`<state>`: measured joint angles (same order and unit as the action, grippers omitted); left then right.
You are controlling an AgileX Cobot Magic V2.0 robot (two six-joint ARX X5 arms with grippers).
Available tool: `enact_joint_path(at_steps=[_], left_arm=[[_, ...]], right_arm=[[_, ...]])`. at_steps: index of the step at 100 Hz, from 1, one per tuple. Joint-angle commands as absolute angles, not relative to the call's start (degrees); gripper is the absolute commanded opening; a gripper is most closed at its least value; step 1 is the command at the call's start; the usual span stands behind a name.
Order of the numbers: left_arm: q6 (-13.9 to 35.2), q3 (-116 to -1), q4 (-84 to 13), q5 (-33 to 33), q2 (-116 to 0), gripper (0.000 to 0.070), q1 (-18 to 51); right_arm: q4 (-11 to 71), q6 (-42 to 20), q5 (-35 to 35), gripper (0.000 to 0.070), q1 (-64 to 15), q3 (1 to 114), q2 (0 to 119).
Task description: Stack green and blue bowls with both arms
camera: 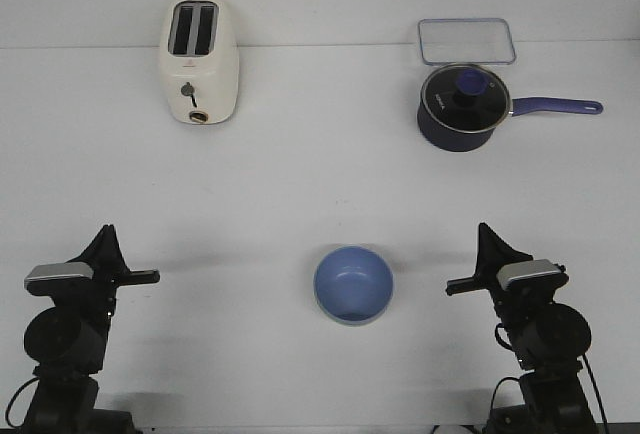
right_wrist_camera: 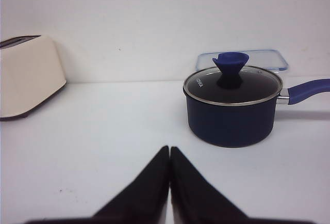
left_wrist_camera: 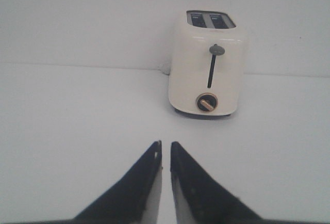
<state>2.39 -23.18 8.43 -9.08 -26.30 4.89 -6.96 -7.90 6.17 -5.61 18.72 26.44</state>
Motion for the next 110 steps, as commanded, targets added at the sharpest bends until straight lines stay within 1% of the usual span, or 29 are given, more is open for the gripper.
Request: enact_joint_path(at_steps=[1, 50, 56, 62, 67, 75, 81, 88, 110], left_arm=[[2.79, -23.94, 9.06, -9.19, -26.44, 0.0015, 4.89], [2.76, -23.92, 9.08, -9.19, -26.37, 0.0015, 4.91], [0.97, -23.88, 8.84, -9.23, -25.87, 0.0015, 4.95], [0.34, -23.38, 8.8, -9.23, -25.1, 0.0015, 4.62], [-0.67, -22.24, 8.58, -8.4, -23.46, 0.0015, 4.1], [-2.87, -18.81, 9.39, -3.53, -19.81, 0.0015, 3.07], [-2.98, -15.7, 9.61, -0.78, -16.43, 0.0015, 1.96], [-2.31, -11.94, 9.56, -0.47, -12.36, 0.0015, 0.91], [-2.35, -2.92, 8.78, -0.49, 0.05, 0.0015, -0.38]], right_arm=[[-7.68, -7.77, 5.98, 0.0, -5.72, 18.92, 26.68], [-10.52, -7.81, 5.96, 0.0, -5.72, 18.94, 26.68], [-10.52, -7.79, 5.96, 0.0, -5.72, 18.94, 26.68], [-10.52, -7.79, 5.96, 0.0, -5.72, 18.94, 26.68], [-10.52, -7.79, 5.98, 0.0, -5.72, 18.94, 26.68], [-10.52, -7.79, 5.96, 0.0, -5.72, 18.94, 26.68], [-10.55, -7.79, 5.96, 0.0, -5.72, 18.94, 26.68], [-10.52, -7.79, 5.98, 0.0, -5.72, 18.94, 26.68], [-10.66, -7.79, 5.96, 0.0, -5.72, 18.94, 26.68]])
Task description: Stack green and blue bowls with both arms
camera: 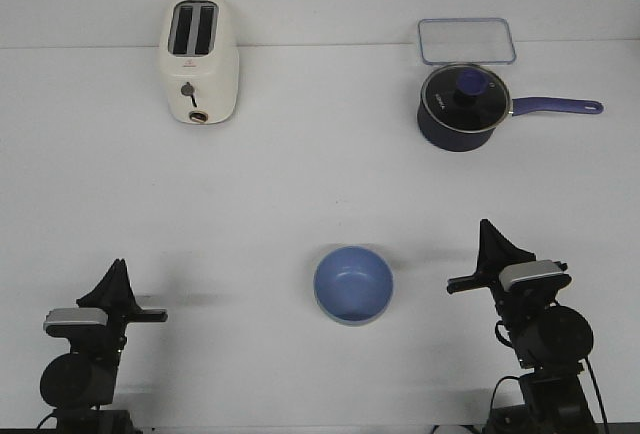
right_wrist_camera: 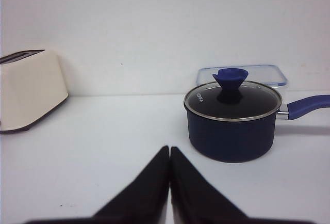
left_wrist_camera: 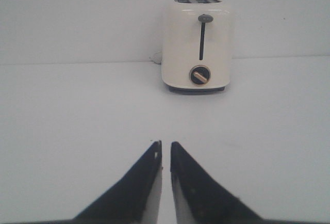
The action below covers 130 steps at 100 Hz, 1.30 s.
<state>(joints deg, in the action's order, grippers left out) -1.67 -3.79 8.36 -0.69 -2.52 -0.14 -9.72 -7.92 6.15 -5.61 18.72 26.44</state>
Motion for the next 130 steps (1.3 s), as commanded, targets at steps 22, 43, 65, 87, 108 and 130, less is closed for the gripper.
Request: enact_joint_path(at_steps=[22, 43, 65, 87, 108, 130], left_arm=[[-2.52, -0.78, 8.82, -0.6, -0.16, 0.0015, -0.51], [-0.97, -0.86, 9.1, -0.56, -0.19, 0.0015, -0.51], [-0.97, -0.86, 9.08, -0.56, -0.19, 0.0015, -0.51], [-0.97, -0.86, 9.08, -0.56, -0.19, 0.0015, -0.51], [-0.97, -0.86, 9.08, -0.56, -0.19, 0.0015, -0.51], [-0.97, -0.86, 9.08, -0.56, -0.19, 0.0015, -0.51]], right_arm=[[-10.61, -7.79, 5.98, 0.0, -5.72, 18.96, 26.68], [-10.68, -7.79, 5.96, 0.0, -5.69, 18.96, 26.68], [-10.68, -7.79, 5.96, 0.0, -5.69, 18.96, 26.68], [-10.68, -7.79, 5.96, 0.0, -5.69, 18.96, 26.68], [-10.2, -3.46, 4.95, 0.0, -5.69, 18.9, 25.06], [-7.22, 11.64, 3.31, 0.0, -4.1, 12.45, 13.06]])
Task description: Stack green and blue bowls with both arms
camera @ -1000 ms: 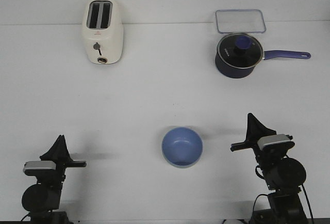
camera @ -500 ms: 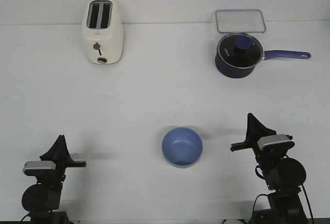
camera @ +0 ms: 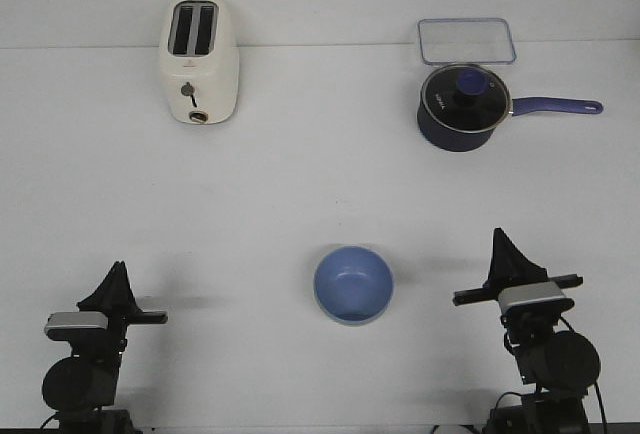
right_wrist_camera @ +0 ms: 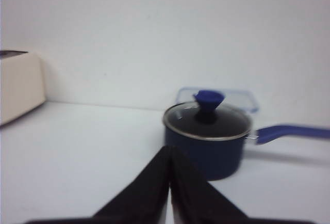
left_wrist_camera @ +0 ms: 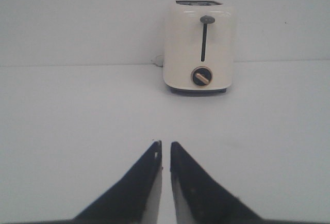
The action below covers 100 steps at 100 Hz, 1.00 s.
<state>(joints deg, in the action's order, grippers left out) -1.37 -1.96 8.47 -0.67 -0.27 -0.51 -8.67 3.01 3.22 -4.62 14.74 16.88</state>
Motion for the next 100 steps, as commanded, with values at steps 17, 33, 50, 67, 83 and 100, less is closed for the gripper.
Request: enact_joint_path(at_steps=[17, 33, 50, 67, 83, 100], left_arm=[[-0.97, -0.86, 9.08, -0.56, -0.19, 0.0015, -0.51], [-0.97, -0.86, 9.06, -0.56, -0.19, 0.0015, -0.51], [-0.97, -0.91, 9.08, -0.56, -0.19, 0.0015, -0.51], [-0.97, -0.91, 9.13, -0.56, -0.19, 0.0015, -0.51], [-0.97, -0.91, 9.1, -0.58, -0.19, 0.0015, -0.51], [-0.97, -0.91, 9.08, -0.58, -0.19, 0.0015, -0.51]], right_arm=[[-1.15, 17.12, 2.52, 0.0, -2.09, 6.07, 3.18], [-2.26, 19.46, 2.09, 0.0, -1.56, 0.69, 0.05], [-0.14, 19.81, 1.45, 0.0, -1.63, 0.73, 0.08], [-0.45, 19.73, 1.48, 0.0, -1.63, 0.73, 0.08], [-0.43, 19.73, 1.48, 0.0, -1.63, 0.73, 0.08], [-0.43, 19.73, 1.48, 0.0, -1.63, 0.73, 0.08]])
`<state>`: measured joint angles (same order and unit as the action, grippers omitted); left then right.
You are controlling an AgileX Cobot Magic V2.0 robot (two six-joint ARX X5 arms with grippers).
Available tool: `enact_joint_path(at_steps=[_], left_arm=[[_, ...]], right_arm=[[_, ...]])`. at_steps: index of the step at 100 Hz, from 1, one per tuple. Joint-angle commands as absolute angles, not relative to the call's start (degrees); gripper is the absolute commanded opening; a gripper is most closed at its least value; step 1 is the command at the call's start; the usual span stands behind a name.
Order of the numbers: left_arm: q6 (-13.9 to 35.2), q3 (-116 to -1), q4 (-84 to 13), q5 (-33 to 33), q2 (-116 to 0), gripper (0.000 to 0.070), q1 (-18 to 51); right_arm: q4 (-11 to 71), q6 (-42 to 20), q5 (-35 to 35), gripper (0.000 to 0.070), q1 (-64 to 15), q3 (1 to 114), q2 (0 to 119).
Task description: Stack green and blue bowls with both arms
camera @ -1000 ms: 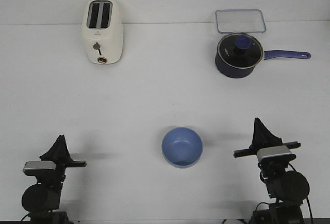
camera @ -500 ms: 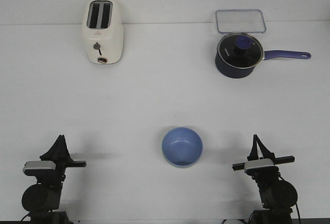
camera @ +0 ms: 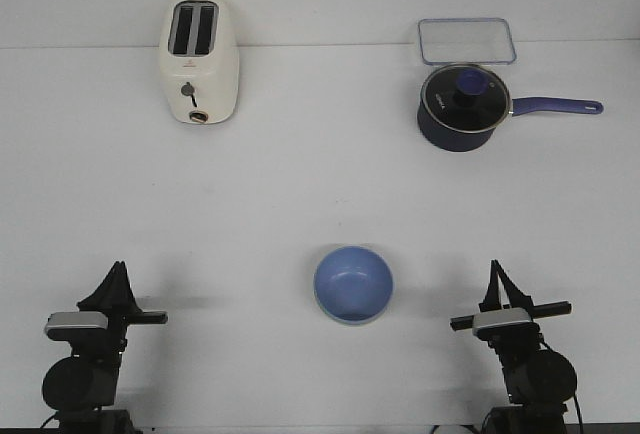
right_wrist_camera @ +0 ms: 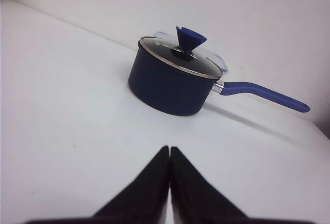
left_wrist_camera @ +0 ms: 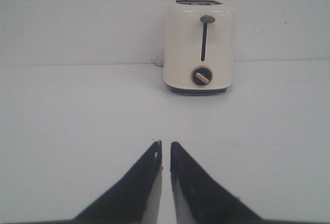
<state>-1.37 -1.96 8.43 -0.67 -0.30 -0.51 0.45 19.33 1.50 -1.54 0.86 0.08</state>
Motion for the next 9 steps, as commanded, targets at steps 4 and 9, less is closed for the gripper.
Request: enact_joint_path(at_steps=[4, 9], left_arm=[[-0.97, -0.91, 9.06, -0.58, -0.19, 0.0015, -0.51], [-0.97, -0.91, 9.08, -0.58, -0.19, 0.0015, -0.51]], right_arm=[[-0.43, 19.73, 1.45, 0.0, -1.63, 0.73, 0.08], [-0.45, 19.73, 1.45, 0.0, -1.63, 0.73, 0.08]])
